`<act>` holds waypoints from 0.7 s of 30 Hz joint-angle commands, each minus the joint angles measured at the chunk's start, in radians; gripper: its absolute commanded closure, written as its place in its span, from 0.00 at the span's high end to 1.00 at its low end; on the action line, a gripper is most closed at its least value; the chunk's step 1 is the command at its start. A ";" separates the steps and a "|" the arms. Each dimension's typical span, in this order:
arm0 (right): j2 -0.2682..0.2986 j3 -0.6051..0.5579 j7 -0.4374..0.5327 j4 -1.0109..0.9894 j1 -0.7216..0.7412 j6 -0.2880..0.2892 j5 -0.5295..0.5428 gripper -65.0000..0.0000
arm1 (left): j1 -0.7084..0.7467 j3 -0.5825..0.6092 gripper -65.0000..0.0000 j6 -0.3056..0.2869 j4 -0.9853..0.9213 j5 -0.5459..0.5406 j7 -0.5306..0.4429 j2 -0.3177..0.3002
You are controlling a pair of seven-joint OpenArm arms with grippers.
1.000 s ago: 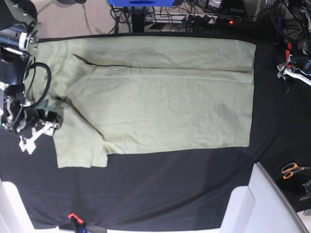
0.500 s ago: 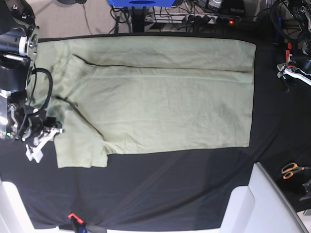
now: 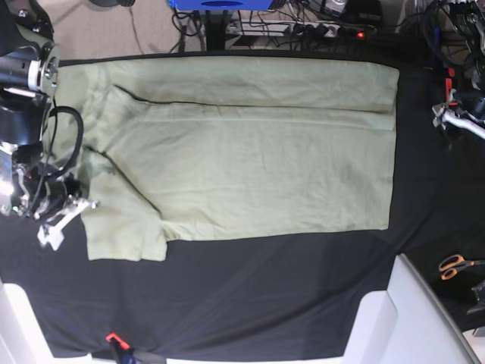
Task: Fold the T-shirt properly
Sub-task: 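Grasp the shirt side edge with the left gripper and pull it inward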
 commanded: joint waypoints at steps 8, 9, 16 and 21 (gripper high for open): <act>0.006 0.002 0.008 0.103 0.000 0.006 0.009 0.00 | -0.354 0.141 0.81 -0.004 -0.374 0.323 -0.025 -0.050; 0.006 0.002 0.008 0.103 0.000 0.006 0.009 0.00 | -0.389 0.156 0.88 -0.004 -0.431 0.323 -0.026 -0.050; 0.006 0.002 0.008 0.103 -0.003 0.007 0.011 0.00 | -0.541 0.273 1.00 -0.004 -0.612 0.323 -0.072 -0.033; 0.009 0.002 0.011 0.103 -0.003 0.007 0.011 0.00 | -0.641 0.276 1.00 -0.001 -0.813 0.334 -0.154 -0.025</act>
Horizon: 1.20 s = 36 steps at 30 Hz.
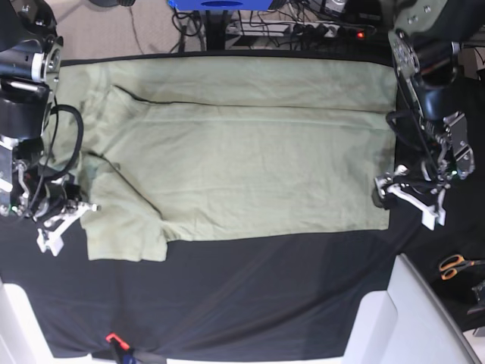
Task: Fold the T-shirt properly
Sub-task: 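Grasp the shirt side edge with the left gripper and pull it inward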
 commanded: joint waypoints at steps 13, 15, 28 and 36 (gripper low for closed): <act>0.015 0.002 0.015 0.017 0.031 0.003 0.007 0.00 | -0.009 -0.001 0.73 -0.001 -0.139 -0.017 -0.076 0.015; 0.015 0.002 0.016 0.017 0.031 0.003 0.007 0.00 | 0.005 -0.001 0.68 -0.002 -0.139 -0.020 -0.076 0.023; 0.015 0.002 0.016 0.017 0.031 0.003 0.007 0.00 | 0.040 -0.001 0.17 -0.004 -0.115 -0.019 -0.076 0.048; 0.015 0.002 0.016 0.017 0.029 0.003 0.007 0.00 | 0.040 -0.011 0.00 -0.004 -0.090 -0.019 -0.045 0.028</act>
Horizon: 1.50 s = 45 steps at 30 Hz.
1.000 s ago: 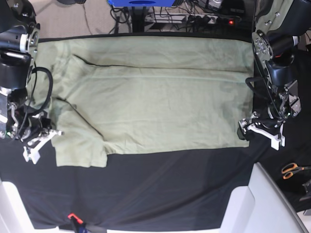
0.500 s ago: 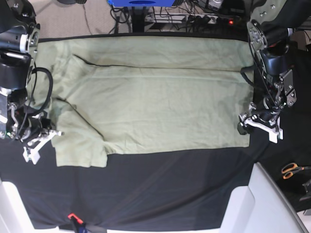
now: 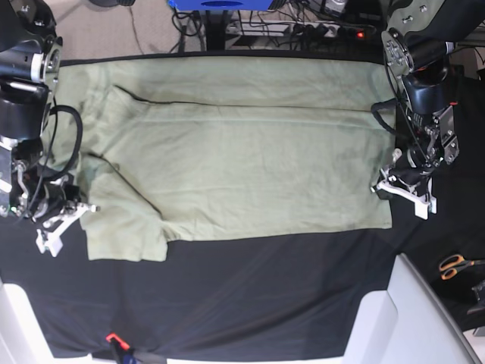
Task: Fold the T-shirt properly
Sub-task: 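Grasp the shirt side edge with the left gripper and pull it inward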
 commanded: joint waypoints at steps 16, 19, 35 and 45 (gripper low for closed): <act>0.012 0.002 0.015 0.017 0.026 0.004 0.007 0.00 | 0.206 0.001 0.00 0.011 0.369 0.046 0.227 -0.012; 0.012 0.002 0.015 0.017 0.026 0.004 0.007 0.00 | 0.218 0.001 0.25 0.011 0.407 0.044 0.229 -0.014; 0.012 0.002 0.015 0.017 0.027 0.004 0.007 0.00 | 0.095 -0.118 0.95 0.011 0.363 0.055 0.224 -0.018; 0.014 0.002 0.015 0.017 0.029 0.004 0.007 0.00 | -0.006 -0.116 0.95 0.011 0.173 0.056 0.206 -0.012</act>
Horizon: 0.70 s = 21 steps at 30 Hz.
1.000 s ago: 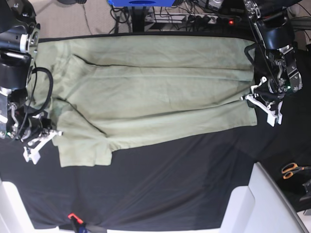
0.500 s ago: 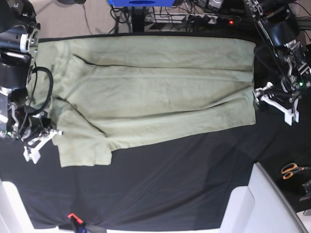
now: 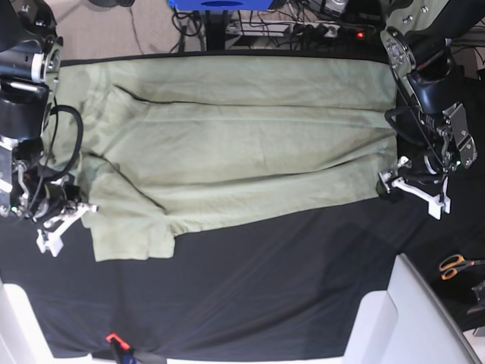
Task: Fold the T-shirt properly
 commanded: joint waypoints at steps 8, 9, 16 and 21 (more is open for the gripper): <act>0.016 0.002 0.014 0.017 0.027 0.004 0.007 0.00 | -0.011 0.105 0.79 -0.004 -0.130 -0.019 -0.148 -0.013; 0.016 0.002 0.014 0.017 0.027 0.004 0.007 0.00 | -0.007 0.105 0.70 -0.004 -0.131 -0.019 -0.155 -0.013; 0.016 0.002 0.014 0.017 0.026 0.004 0.007 0.00 | -0.007 0.103 0.16 -0.004 -0.131 -0.019 -0.160 -0.015; 0.016 0.002 0.014 0.017 0.024 0.004 0.007 0.00 | -0.015 0.103 0.00 -0.004 -0.131 -0.016 -0.163 -0.016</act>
